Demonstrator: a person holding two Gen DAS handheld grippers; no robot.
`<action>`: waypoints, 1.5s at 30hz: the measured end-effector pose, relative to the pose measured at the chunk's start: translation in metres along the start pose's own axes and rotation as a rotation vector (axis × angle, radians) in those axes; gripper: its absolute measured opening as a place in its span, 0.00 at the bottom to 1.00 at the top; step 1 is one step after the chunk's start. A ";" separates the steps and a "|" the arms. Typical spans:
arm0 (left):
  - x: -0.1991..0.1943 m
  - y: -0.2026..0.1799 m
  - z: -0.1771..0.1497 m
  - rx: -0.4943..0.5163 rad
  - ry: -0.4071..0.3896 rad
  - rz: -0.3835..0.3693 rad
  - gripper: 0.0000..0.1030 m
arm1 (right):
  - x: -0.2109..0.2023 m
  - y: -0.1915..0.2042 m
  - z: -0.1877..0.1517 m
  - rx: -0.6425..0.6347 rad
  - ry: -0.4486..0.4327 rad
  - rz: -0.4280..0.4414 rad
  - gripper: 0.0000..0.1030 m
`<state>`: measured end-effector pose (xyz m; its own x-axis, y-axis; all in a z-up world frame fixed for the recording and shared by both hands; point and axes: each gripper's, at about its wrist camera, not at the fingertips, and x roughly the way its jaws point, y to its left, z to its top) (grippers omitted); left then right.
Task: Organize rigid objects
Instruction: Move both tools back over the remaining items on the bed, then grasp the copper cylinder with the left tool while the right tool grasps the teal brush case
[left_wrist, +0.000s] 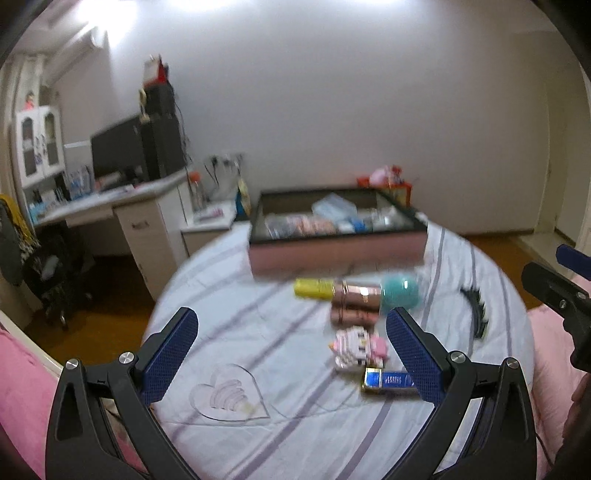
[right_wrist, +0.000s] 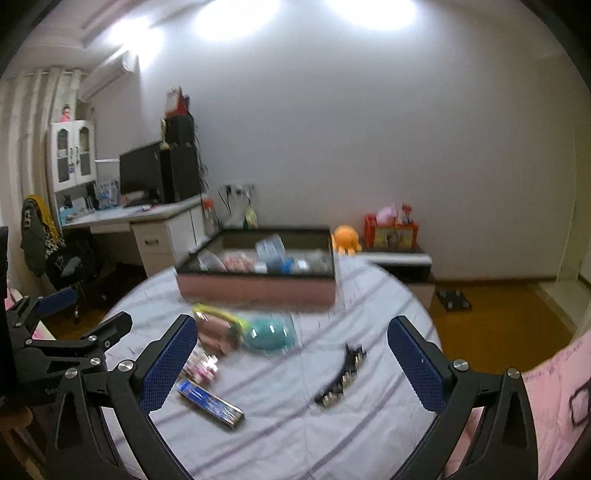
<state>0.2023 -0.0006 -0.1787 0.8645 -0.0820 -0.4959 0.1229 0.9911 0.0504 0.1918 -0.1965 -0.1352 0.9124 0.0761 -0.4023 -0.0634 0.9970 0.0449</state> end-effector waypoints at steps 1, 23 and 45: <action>0.007 -0.002 -0.002 0.003 0.020 -0.007 1.00 | 0.007 -0.004 -0.005 0.011 0.022 0.000 1.00; 0.145 -0.043 0.009 0.139 0.304 -0.070 1.00 | 0.100 -0.058 -0.024 0.096 0.246 -0.059 1.00; 0.130 0.017 -0.007 0.031 0.320 -0.073 0.56 | 0.172 0.024 -0.009 -0.120 0.411 0.089 1.00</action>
<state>0.3130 0.0062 -0.2487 0.6568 -0.1110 -0.7458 0.1981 0.9798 0.0287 0.3430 -0.1596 -0.2118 0.6659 0.1380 -0.7332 -0.2034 0.9791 -0.0004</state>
